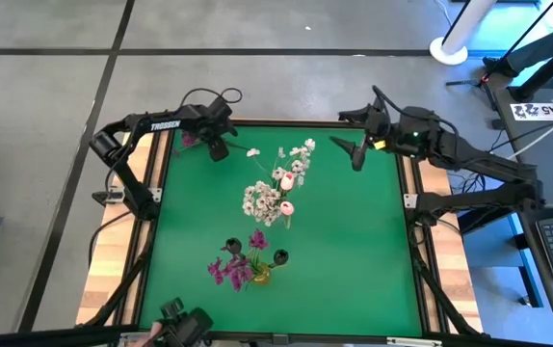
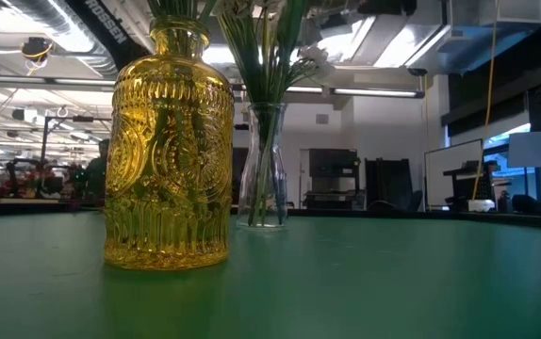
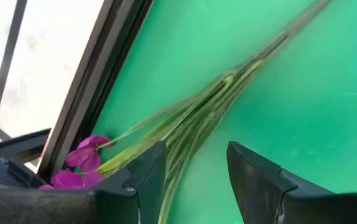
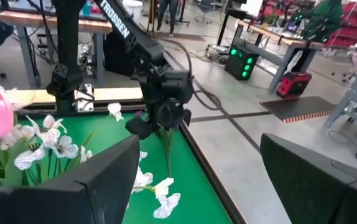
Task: Sort flowers into vase by color
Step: Put the purple flower into the yellow vase
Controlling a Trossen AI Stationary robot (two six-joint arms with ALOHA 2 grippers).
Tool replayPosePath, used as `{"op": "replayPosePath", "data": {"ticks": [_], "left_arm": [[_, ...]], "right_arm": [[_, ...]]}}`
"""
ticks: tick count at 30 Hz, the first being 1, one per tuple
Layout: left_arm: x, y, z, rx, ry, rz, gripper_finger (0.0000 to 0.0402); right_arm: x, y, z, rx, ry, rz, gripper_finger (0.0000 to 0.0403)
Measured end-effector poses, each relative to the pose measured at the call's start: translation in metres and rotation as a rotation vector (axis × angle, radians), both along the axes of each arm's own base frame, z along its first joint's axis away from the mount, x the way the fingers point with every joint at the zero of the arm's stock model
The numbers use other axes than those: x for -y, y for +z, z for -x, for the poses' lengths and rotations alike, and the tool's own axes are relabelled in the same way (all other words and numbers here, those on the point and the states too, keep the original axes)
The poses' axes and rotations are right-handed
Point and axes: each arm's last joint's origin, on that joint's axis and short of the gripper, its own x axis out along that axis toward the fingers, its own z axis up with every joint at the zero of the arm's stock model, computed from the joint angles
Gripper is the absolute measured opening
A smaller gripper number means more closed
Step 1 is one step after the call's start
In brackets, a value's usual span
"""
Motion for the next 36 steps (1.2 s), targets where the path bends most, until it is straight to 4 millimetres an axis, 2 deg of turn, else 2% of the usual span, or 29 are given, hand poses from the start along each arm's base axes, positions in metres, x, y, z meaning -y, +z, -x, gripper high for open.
{"op": "replayPosePath", "data": {"ticks": [6, 9, 16, 19, 23, 27, 34, 36], "left_arm": [[0.007, 0.007, -0.013, -0.028, -0.081, -0.028, 0.0166], [0.004, 0.006, -0.015, -0.023, -0.099, -0.048, 0.0166], [-0.014, -0.016, -0.002, -0.056, -0.04, 0.013, 0.0166], [-0.016, -0.026, -0.002, -0.079, -0.036, 0.041, 0.0166], [-0.015, -0.028, -0.004, -0.084, -0.041, 0.045, 0.016], [-0.008, -0.026, -0.009, -0.111, -0.045, 0.034, 0.0129], [0.014, -0.017, -0.014, -0.216, -0.061, 0.034, 0.0017], [0.021, -0.01, -0.014, -0.231, -0.056, 0.025, 0.0009]], "right_arm": [[0.007, -0.007, -0.01, -0.03, 0.017, -0.017, 0.0331], [0.008, -0.01, -0.014, -0.041, 0.022, -0.022, 0.0331], [0.008, -0.012, -0.018, -0.052, 0.05, -0.032, 0.0331], [0.008, -0.012, -0.018, -0.053, 0.053, -0.032, 0.0331], [0.008, -0.012, -0.018, -0.052, 0.055, -0.03, 0.0331], [0.008, -0.012, -0.018, -0.051, 0.071, -0.034, 0.0331], [0.008, -0.013, -0.018, -0.046, 0.066, -0.061, 0.0331], [0.008, -0.013, -0.018, -0.05, 0.064, -0.072, 0.0331]]}}
